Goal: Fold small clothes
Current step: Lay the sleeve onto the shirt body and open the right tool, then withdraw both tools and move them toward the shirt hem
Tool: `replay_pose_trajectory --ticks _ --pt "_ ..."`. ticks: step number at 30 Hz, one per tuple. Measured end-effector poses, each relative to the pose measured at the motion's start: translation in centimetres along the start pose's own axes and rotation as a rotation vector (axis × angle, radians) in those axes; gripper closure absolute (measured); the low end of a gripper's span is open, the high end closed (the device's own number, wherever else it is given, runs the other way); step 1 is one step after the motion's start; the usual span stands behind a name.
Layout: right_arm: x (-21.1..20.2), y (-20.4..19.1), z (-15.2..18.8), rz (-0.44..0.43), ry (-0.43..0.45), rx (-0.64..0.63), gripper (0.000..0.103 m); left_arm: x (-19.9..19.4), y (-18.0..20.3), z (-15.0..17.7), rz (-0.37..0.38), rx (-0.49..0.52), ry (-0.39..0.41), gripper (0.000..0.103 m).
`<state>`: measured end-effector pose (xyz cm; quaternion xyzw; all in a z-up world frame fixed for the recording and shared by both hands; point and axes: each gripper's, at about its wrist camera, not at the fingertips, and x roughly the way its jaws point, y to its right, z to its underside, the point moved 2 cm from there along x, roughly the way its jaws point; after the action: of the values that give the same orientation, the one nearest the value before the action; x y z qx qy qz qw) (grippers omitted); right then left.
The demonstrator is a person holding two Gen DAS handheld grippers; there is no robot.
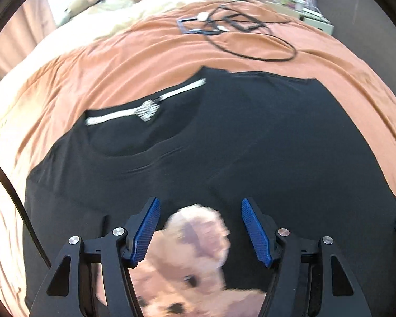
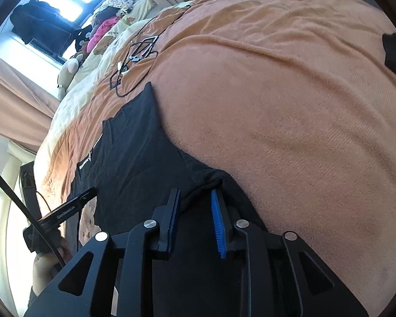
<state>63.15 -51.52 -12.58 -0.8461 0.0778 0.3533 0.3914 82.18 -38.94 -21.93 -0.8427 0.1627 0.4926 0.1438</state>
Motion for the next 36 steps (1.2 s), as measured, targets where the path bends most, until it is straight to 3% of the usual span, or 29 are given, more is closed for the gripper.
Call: replay_pose_trajectory --ticks 7,15,18,20,23,26,36 --pt "-2.2 -1.6 0.8 0.031 0.019 -0.034 0.082 -4.8 -3.8 1.8 0.091 -0.1 0.017 0.037" --pt "-6.0 -4.9 2.5 0.078 -0.019 -0.168 0.079 -11.6 -5.6 4.7 0.157 -0.155 0.045 0.036" --pt "-8.2 -6.4 3.0 0.101 0.002 -0.229 0.073 -14.6 -6.1 5.8 0.169 -0.146 0.1 0.033" --pt "-9.9 -7.5 3.7 0.123 0.039 -0.268 0.067 -16.9 -6.6 6.6 0.167 -0.148 0.142 0.019" --pt "-12.7 -9.0 5.2 0.136 0.107 -0.324 0.056 -20.4 -7.4 8.0 0.17 -0.164 0.207 0.017" --pt "-14.9 -10.2 7.0 0.117 0.145 -0.38 0.055 -23.6 -8.0 9.6 0.216 -0.168 0.251 0.016" --pt "-20.6 -11.0 11.6 0.153 0.188 -0.529 0.055 -31.9 -10.9 15.6 0.216 -0.216 0.345 0.011"
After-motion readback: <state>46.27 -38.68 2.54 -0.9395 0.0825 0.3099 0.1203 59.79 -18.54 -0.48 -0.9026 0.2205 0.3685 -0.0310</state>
